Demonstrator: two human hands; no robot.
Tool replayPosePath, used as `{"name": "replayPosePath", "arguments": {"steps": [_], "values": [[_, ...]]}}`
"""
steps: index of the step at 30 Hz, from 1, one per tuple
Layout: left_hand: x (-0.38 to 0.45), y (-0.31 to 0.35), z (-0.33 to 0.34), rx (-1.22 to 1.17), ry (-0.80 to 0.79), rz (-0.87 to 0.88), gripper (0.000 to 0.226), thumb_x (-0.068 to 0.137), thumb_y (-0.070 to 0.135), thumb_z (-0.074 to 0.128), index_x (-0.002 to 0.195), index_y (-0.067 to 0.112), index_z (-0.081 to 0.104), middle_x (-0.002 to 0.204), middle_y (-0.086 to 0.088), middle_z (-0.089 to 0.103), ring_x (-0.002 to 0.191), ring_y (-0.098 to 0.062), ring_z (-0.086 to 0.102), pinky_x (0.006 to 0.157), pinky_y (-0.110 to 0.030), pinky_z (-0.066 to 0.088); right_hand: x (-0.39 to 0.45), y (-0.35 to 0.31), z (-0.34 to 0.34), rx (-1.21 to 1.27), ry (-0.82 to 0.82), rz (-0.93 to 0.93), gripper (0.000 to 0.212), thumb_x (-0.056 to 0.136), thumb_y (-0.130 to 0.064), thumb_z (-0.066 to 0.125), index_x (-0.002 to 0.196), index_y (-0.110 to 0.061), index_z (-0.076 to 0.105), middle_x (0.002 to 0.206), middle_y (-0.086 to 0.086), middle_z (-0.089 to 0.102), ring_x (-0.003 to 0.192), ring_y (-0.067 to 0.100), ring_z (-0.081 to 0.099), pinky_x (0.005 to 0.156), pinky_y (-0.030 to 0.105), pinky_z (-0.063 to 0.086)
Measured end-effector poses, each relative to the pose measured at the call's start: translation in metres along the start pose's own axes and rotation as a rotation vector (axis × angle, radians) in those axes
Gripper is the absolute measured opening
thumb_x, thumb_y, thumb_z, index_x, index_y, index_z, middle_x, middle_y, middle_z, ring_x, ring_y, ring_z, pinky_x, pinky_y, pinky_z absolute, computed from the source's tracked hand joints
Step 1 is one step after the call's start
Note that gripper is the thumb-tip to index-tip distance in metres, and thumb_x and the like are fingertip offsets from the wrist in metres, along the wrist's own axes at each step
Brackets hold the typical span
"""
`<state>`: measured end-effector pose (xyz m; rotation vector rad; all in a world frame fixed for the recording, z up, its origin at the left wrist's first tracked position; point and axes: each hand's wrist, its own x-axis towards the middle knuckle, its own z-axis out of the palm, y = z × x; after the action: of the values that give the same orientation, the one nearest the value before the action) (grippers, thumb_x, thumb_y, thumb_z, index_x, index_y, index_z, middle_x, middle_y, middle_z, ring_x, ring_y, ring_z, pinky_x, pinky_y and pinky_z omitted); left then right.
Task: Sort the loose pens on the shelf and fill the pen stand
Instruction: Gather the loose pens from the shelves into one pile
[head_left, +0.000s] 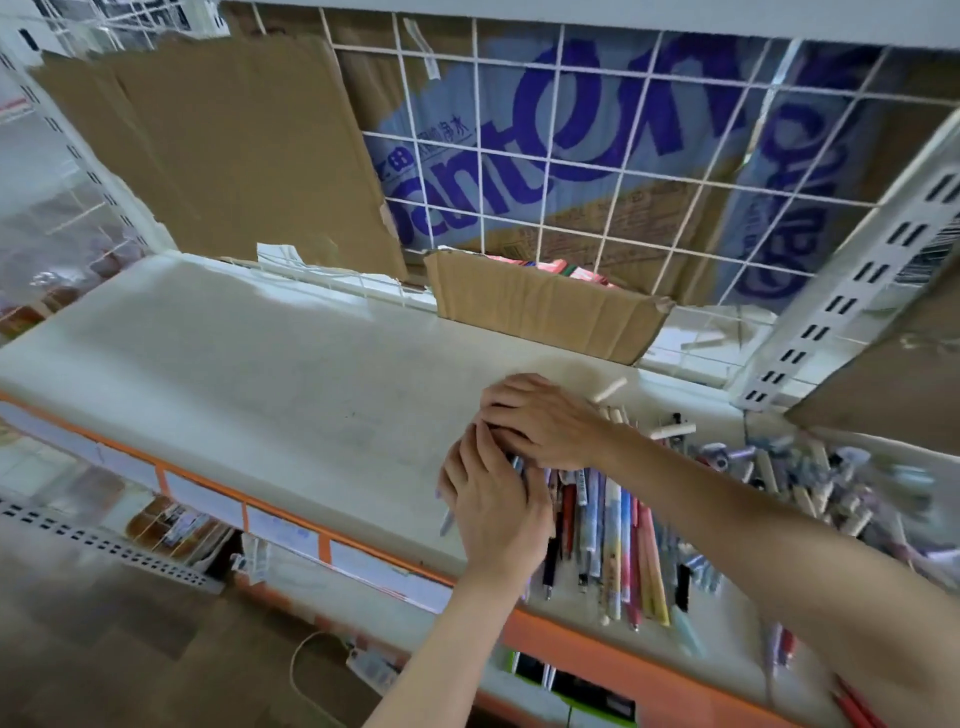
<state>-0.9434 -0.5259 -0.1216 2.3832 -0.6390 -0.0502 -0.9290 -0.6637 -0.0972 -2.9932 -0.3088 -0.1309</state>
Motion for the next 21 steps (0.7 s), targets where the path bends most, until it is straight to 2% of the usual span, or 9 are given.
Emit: {"name": "replayPosePath", "arguments": {"steps": [3,6,9,11,14,18,21], "values": [[-0.009,0.016,0.009,0.022,0.002,0.000,0.069,0.079,0.039,0.029,0.137,0.003,0.038,0.136,-0.011,0.047,0.123,-0.030,0.040,0.104,-0.041,0.027,-0.016,0.006,-0.003,-0.020,-0.020,0.011,0.045,0.094,-0.037,0.027,0.109,-0.017,0.064,0.112,-0.003,0.062,0.111,0.017,0.052,0.100,0.029,0.030],[-0.012,0.023,0.011,0.057,-0.031,0.028,0.076,0.077,0.047,0.027,0.138,0.002,0.035,0.135,-0.012,0.046,0.121,-0.032,0.041,0.103,-0.044,0.029,-0.027,0.011,-0.006,-0.013,-0.041,0.038,0.051,0.095,-0.038,0.019,0.117,-0.019,0.061,0.122,-0.006,0.059,0.123,0.014,0.045,0.106,0.029,0.023],[-0.007,0.021,0.003,0.193,-0.113,0.121,0.089,0.071,0.060,0.020,0.141,0.005,0.029,0.132,-0.008,0.045,0.119,-0.031,0.041,0.100,-0.043,0.030,-0.035,0.009,-0.009,0.060,-0.022,0.114,0.037,0.097,-0.024,0.033,0.125,-0.017,0.055,0.130,-0.004,0.057,0.129,0.013,0.041,0.114,0.035,0.020],[0.001,0.018,-0.005,0.281,-0.175,0.168,0.096,0.064,0.066,0.012,0.141,0.009,0.026,0.132,-0.005,0.043,0.122,-0.027,0.038,0.103,-0.040,0.026,-0.043,0.002,-0.013,0.119,0.034,0.171,0.031,0.096,-0.017,0.041,0.124,-0.016,0.054,0.126,-0.002,0.059,0.122,0.015,0.046,0.111,0.033,0.025],[0.015,0.016,-0.007,0.355,-0.241,0.262,0.101,0.058,0.069,0.009,0.141,0.012,0.024,0.138,-0.002,0.036,0.130,-0.023,0.032,0.109,-0.036,0.021,-0.057,-0.012,-0.015,0.138,0.109,0.267,0.034,0.097,-0.019,0.041,0.128,-0.013,0.054,0.129,0.003,0.058,0.123,0.020,0.047,0.104,0.029,0.026],[0.024,0.013,-0.009,0.306,-0.294,0.349,0.093,0.066,0.069,0.016,0.145,0.018,0.019,0.144,0.000,0.033,0.132,-0.021,0.032,0.106,-0.036,0.024,-0.077,-0.019,-0.006,0.156,0.278,0.349,0.044,0.093,-0.033,0.037,0.115,-0.006,0.065,0.124,0.009,0.063,0.122,0.024,0.053,0.110,0.035,0.031],[0.022,0.013,-0.011,0.279,-0.352,0.340,0.088,0.082,0.070,0.030,0.148,0.019,0.005,0.151,-0.002,0.022,0.137,-0.024,0.024,0.109,-0.039,0.022,-0.080,-0.003,-0.012,0.184,0.280,0.580,0.040,0.098,-0.029,0.037,0.124,-0.010,0.060,0.137,0.006,0.052,0.132,0.020,0.042,0.111,0.037,0.030]]}}
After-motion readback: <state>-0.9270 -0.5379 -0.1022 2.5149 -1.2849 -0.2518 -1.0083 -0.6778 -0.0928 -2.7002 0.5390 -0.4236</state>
